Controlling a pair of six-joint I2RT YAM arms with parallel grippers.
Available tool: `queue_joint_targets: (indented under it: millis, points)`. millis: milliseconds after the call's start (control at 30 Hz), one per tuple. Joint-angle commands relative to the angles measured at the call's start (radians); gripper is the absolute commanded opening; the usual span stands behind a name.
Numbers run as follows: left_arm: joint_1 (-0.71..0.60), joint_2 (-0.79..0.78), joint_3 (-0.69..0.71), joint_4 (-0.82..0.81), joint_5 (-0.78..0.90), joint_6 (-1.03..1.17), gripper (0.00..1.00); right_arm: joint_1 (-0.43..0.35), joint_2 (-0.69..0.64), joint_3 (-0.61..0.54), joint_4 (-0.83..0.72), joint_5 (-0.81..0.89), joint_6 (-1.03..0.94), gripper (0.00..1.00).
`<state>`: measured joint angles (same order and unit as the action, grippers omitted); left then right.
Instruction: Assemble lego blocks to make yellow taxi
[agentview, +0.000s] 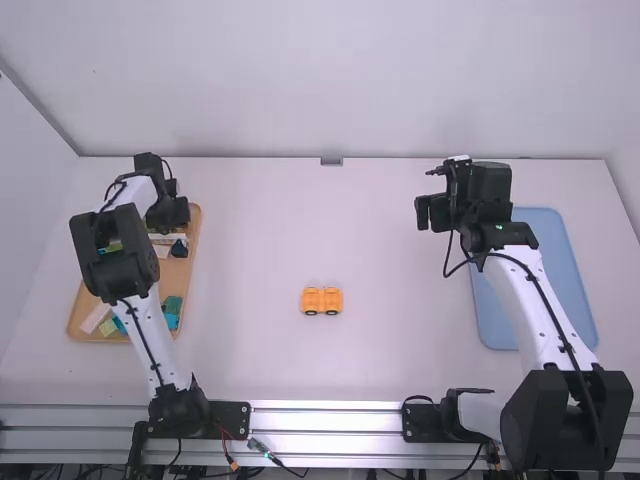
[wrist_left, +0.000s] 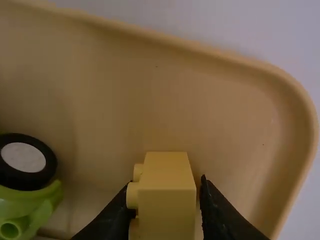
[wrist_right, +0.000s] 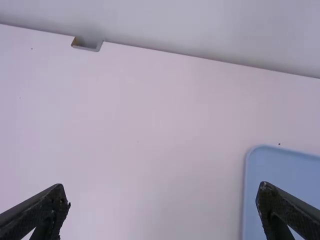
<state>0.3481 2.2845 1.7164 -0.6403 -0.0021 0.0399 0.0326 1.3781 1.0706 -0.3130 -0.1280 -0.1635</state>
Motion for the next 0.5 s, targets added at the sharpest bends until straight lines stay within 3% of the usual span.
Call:
queue_joint_targets:
  millis: [0,267,467]
  points:
    - [0.005,0.006,-0.023,-0.021,-0.018,-0.006,0.26,0.000,0.008,0.035,-0.002,-0.003,-0.002,0.99]
    - [0.005,0.006,-0.022,-0.043,-0.015,0.010,0.19,0.000,0.008,0.035,-0.002,-0.003,-0.002,0.99]
    - [0.005,-0.003,-0.021,-0.032,-0.033,0.019,0.02,0.000,0.008,0.035,0.012,-0.003,-0.002,0.99]
